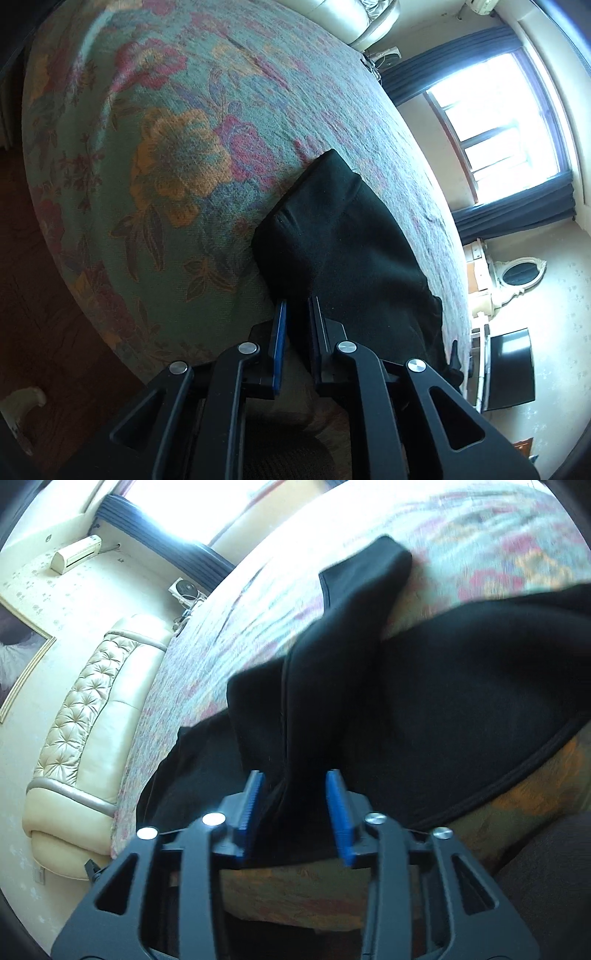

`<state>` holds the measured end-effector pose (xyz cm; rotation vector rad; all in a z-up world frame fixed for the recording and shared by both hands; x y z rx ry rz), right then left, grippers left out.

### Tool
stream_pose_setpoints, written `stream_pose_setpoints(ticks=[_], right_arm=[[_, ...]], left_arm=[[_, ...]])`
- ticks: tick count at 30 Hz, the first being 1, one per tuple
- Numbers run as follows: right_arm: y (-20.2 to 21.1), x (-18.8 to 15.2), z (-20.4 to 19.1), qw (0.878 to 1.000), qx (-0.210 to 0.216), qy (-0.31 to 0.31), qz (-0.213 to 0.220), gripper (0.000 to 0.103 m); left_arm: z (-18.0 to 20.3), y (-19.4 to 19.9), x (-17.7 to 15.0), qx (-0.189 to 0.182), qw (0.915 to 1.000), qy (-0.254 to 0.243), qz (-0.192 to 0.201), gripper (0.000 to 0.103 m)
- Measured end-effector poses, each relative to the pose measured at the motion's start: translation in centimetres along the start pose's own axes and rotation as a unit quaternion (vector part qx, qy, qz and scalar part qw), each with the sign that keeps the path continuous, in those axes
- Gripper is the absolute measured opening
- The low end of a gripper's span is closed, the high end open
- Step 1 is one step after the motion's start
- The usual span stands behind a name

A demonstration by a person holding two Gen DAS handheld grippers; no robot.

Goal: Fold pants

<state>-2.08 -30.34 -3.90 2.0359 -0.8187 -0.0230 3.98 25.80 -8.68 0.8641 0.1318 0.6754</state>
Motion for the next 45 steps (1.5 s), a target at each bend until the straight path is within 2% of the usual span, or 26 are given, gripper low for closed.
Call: stream_pose_setpoints(ticks=[1, 3, 4, 5, 6, 7, 8, 11, 12, 15, 17, 19, 22, 23, 27, 30, 32, 34, 35, 36, 37, 38, 41, 43, 45], right_arm=[[0.9, 1.3, -0.5, 1.000, -0.011, 0.014, 0.016, 0.053], [1.6, 4.1, -1.4, 0.998, -0.042, 0.040, 0.027, 0.067], [1.5, 5.3, -1.9, 0.997, -0.049, 0.051, 0.026, 0.067], [1.6, 6.9, -2.1, 0.997, -0.051, 0.056, 0.031, 0.067], [1.8, 8.3, -1.7, 0.996, -0.057, 0.053, 0.035, 0.067], [2.0, 9.6, -1.0, 0.996, -0.064, 0.043, 0.037, 0.067], [2.4, 10.7, 0.3, 0.997, -0.066, 0.025, 0.038, 0.067], [4.7, 12.6, 6.5, 0.996, -0.064, -0.051, 0.033, 0.072], [5.7, 12.9, 9.0, 0.994, -0.079, -0.068, 0.028, 0.072], [10.2, 13.0, 16.5, 0.980, -0.165, -0.104, 0.043, 0.072], [12.2, 13.0, 20.9, 0.973, -0.193, -0.117, 0.042, 0.072], [13.1, 12.3, 24.8, 0.973, -0.190, -0.129, 0.024, 0.072], [12.8, 10.7, 28.0, 0.984, -0.129, -0.123, 0.000, 0.072], [12.5, 10.4, 28.4, 0.987, -0.106, -0.117, -0.003, 0.072], [12.6, 9.8, 28.6, 0.995, -0.061, -0.081, 0.011, 0.071], [12.6, 9.5, 27.1, 0.998, -0.037, -0.041, 0.011, 0.060], [12.2, 9.6, 25.8, 0.999, -0.032, -0.017, 0.000, 0.060], [11.1, 9.9, 25.5, 0.998, -0.055, -0.007, -0.024, 0.060], [10.8, 10.1, 25.4, 0.998, -0.062, -0.001, -0.029, 0.054], [10.8, 10.4, 25.3, 0.997, -0.069, 0.007, -0.030, 0.031], [10.8, 10.6, 25.0, 0.997, -0.069, 0.020, -0.032, 0.022], [11.0, 10.9, 24.6, 0.997, -0.069, 0.037, -0.030, 0.017], [12.2, 12.4, 22.7, 0.987, -0.128, 0.100, 0.006, 0.016], [13.0, 13.6, 21.7, 0.981, -0.143, 0.128, 0.031, 0.016], [12.3, 14.5, 21.8, 0.974, -0.168, 0.150, 0.020, 0.016]], left_arm=[[0.1, 0.6, -0.2, 0.017, 0.9998, -0.013, 0.007, 0.012], [0.6, 1.7, -0.7, 0.040, 0.9984, -0.034, 0.020, 0.012], [1.0, 2.1, -0.9, 0.044, 0.9979, -0.043, 0.023, 0.015], [1.5, 2.3, -1.0, 0.042, 0.9976, -0.050, 0.024, 0.031], [2.1, 2.6, -1.4, 0.033, 0.9976, -0.056, 0.023, 0.041], [3.1, 2.7, -1.8, 0.017, 0.9976, -0.064, 0.021, 0.056], [4.3, 2.6, -2.1, -0.004, 0.9970, -0.075, 0.016, 0.061], [7.8, 1.5, -3.5, -0.041, 0.9917, -0.121, -0.010, 0.062], [8.6, 1.0, -3.9, -0.046, 0.9895, -0.135, -0.019, 0.062], [11.2, -1.7, -5.4, -0.064, 0.9829, -0.162, -0.058, 0.062], [12.9, -3.6, -6.5, -0.072, 0.9792, -0.172, -0.080, 0.062], [14.7, -5.9, -7.9, -0.071, 0.9744, -0.186, -0.105, 0.062], [17.7, -9.1, -10.5, -0.075, 0.9628, -0.213, -0.148, 0.062], [18.8, -10.1, -11.4, -0.074, 0.9578, -0.226, -0.162, 0.062], [22.6, -13.5, -14.7, -0.069, 0.9401, -0.264, -0.204, 0.062], [24.5, -15.1, -16.9, -0.073, 0.9336, -0.275, -0.217, 0.068], [25.7, -16.3, -18.0, -0.084, 0.9299, -0.278, -0.225, 0.071], [26.7, -17.2, -18.7, -0.088, 0.9275, -0.280, -0.231, 0.071], [27.0, -17.6, -19.1, -0.087, 0.9270, -0.280, -0.233, 0.071], [27.4, -18.0, -19.5, -0.087, 0.9268, -0.279, -0.236, 0.071], [27.5, -18.3, -19.6, -0.088, 0.9269, -0.277, -0.237, 0.071], [27.7, -18.6, -19.9, -0.089, 0.9269, -0.275, -0.239, 0.071], [28.1, -19.3, -20.4, -0.089, 0.9276, -0.272, -0.240, 0.071], [28.2, -19.7, -20.6, -0.085, 0.9281, -0.272, -0.240, 0.071], [28.2, -20.0, -20.7, -0.083, 0.9290, -0.271, -0.238, 0.071]])
Point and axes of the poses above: each gripper's, at about its wrist camera, not at the fingertips, and y roughly against the way its jaws point, z to its right, x to its top, the point moved 4 cm from there along -y, roughly the way its jaws point, and after that the axes turned 12 degrees about -z, right-handed, at the moved point
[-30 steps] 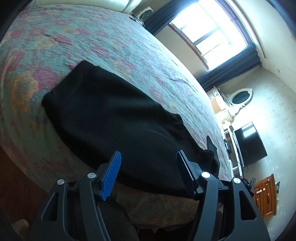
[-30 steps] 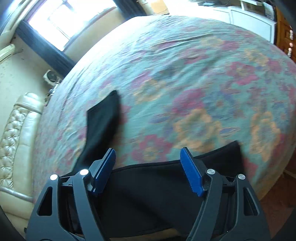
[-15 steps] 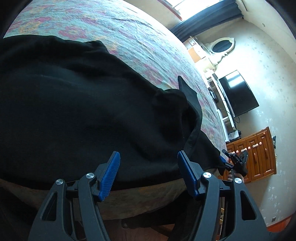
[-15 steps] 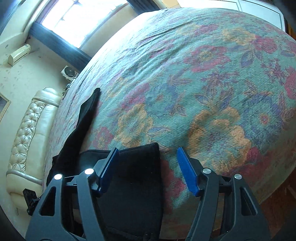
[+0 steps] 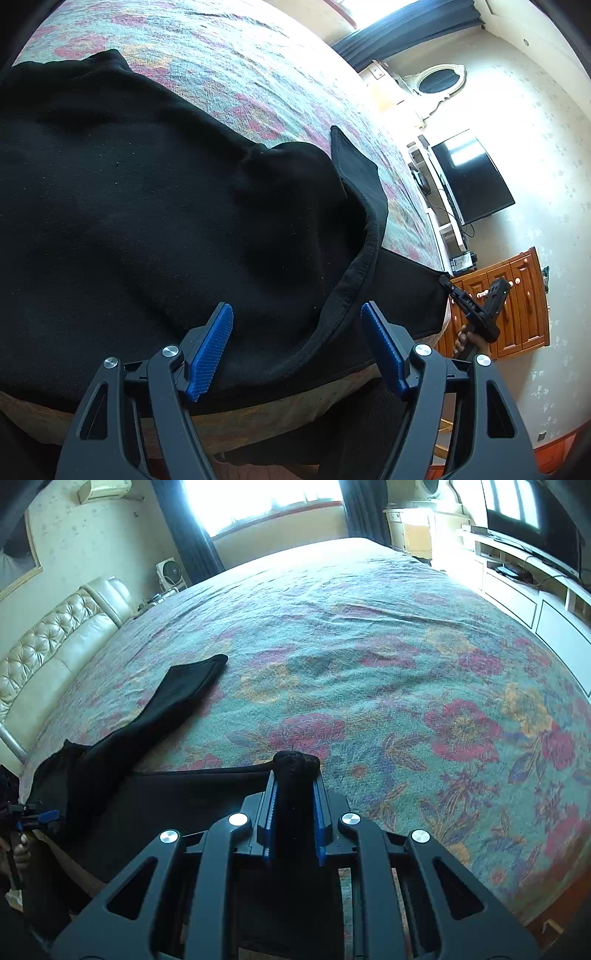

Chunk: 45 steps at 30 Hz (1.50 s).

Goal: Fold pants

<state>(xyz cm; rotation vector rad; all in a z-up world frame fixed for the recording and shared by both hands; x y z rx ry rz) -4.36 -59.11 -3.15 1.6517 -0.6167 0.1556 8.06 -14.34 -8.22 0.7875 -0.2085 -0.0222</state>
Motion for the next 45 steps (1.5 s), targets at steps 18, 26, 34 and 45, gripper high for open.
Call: stream_pose_setpoints(ticks=[18, 26, 34, 45], right_arm=[[-5.9, 11.8, -16.5, 0.999, -0.035, -0.002, -0.004, 0.069], [-19.4, 17.4, -27.7, 0.977, -0.158, 0.081, -0.118, 0.069], [-20.5, 16.4, -25.0, 0.977, -0.156, 0.046, -0.135, 0.007], [-1.1, 12.2, -17.6, 0.997, -0.031, -0.032, 0.056, 0.007]], left_arm=[[-0.8, -0.3, -0.5, -0.021, 0.9992, -0.018, 0.028, 0.071], [-0.4, -0.5, -0.6, -0.013, 0.9992, -0.024, 0.030, 0.074], [-0.3, -0.4, -0.6, -0.014, 0.9991, -0.022, 0.035, 0.076], [0.4, 0.3, -1.8, -0.014, 0.9984, -0.013, 0.054, 0.080]])
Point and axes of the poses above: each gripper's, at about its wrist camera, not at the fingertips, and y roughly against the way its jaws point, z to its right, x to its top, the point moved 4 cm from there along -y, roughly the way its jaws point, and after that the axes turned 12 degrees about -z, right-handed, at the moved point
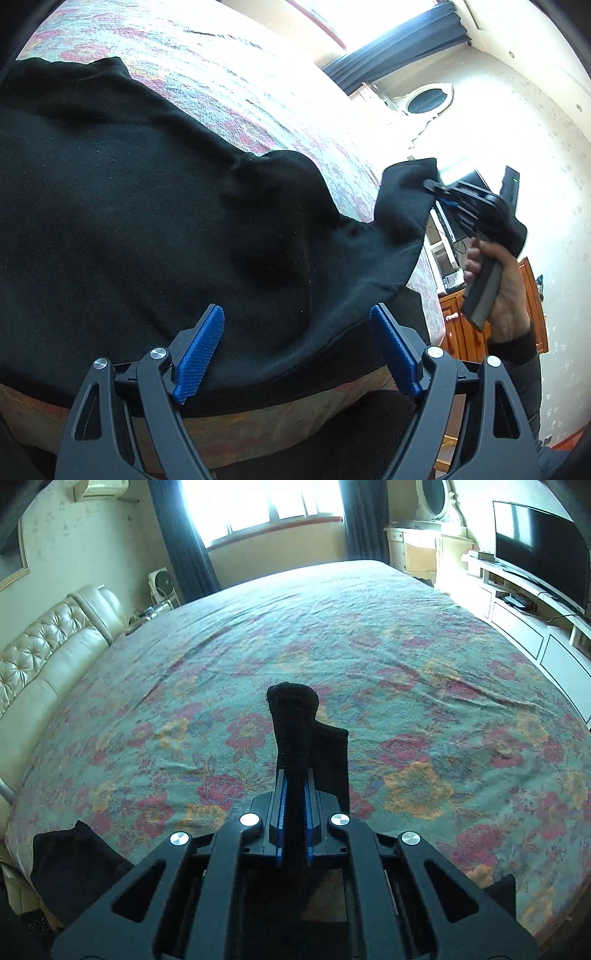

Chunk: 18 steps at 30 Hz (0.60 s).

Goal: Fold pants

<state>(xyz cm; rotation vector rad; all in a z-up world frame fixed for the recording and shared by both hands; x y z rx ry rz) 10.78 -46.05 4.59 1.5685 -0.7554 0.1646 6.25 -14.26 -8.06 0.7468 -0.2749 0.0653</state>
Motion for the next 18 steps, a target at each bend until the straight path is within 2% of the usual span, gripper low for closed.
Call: stream_pose_setpoints(ticks=[4, 8, 10, 14, 18], right_arm=[[5.7, -3.7, 6.0, 0.998, 0.016, -0.055, 0.039, 0.007], [7.2, -7.6, 10.4, 0.992, 0.043, -0.111, 0.035, 0.007], [7.1, -9.1, 11.7, 0.990, 0.051, -0.128, 0.032, 0.007], [7.7, -11.6, 12.8, 0.987, 0.061, -0.144, 0.036, 0.007], [8.5, -12.7, 13.3, 0.986, 0.070, -0.147, 0.039, 0.007]], left_arm=[[0.7, -0.1, -0.6, -0.001, 1.0000, -0.007, -0.001, 0.080], [1.1, 0.1, -1.4, -0.053, 0.9976, 0.043, 0.009, 0.080], [1.2, 0.2, -1.8, -0.074, 0.9947, 0.070, 0.012, 0.080], [0.6, 0.5, -2.0, -0.083, 0.9907, 0.106, 0.015, 0.083], [-0.3, 1.2, -2.6, -0.116, 0.9778, 0.173, 0.026, 0.083]])
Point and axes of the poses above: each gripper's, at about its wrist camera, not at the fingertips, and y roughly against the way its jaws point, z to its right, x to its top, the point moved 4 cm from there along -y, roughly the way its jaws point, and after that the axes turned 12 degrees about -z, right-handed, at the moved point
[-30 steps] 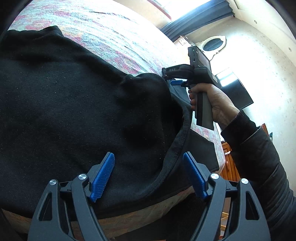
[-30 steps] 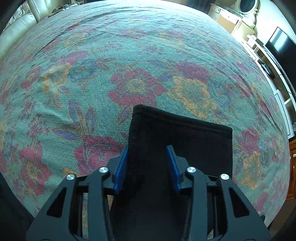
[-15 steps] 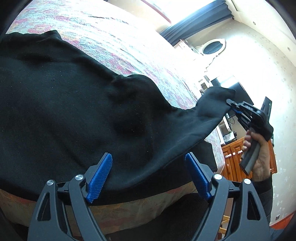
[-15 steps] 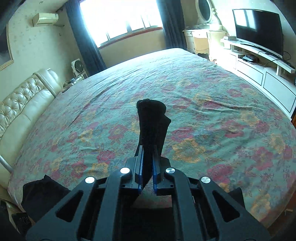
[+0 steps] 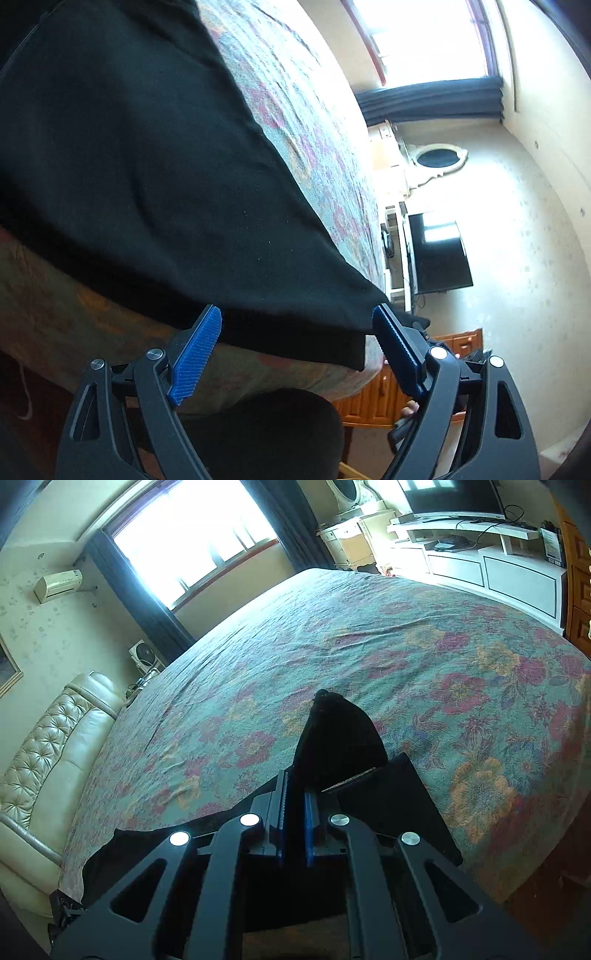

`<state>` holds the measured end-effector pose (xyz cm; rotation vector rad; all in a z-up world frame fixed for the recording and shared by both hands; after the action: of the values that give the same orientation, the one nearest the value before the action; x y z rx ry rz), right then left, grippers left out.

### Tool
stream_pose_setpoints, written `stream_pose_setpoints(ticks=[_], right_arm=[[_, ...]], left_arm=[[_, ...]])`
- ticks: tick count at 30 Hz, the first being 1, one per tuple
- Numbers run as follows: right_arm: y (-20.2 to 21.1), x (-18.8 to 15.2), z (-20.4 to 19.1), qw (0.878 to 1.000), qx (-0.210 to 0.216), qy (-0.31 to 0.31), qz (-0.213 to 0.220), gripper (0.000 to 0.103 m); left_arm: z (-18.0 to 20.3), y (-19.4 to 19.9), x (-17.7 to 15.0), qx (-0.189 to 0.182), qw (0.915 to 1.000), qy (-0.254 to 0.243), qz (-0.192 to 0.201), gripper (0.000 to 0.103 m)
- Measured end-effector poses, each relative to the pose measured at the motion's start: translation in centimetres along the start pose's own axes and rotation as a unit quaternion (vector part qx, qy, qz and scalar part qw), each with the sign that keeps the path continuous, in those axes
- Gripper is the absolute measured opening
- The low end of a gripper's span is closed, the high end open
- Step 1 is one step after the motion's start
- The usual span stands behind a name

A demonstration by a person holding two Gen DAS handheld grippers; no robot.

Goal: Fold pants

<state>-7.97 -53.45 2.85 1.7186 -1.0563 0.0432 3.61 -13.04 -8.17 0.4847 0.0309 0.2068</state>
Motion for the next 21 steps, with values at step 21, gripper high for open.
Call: stream_pose_setpoints(ticks=[21], right_arm=[[0.8, -0.7, 0.8, 0.999, 0.039, -0.021, -0.003, 0.007]], left_arm=[[-1.6, -2.4, 0.8, 0.005, 0.9884, 0.151, 0.012, 0.085]])
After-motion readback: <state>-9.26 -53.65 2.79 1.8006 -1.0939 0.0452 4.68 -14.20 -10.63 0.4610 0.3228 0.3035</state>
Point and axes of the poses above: each gripper's, at about its wrist camera, not at the fingertips, and y roughly against the way its jaws point, z to its right, x to its top, the point moved 4 cm from there along -y, roughly the way its jaws point, and after that the axes turned 12 degrees about -z, right-handed, at the moved point
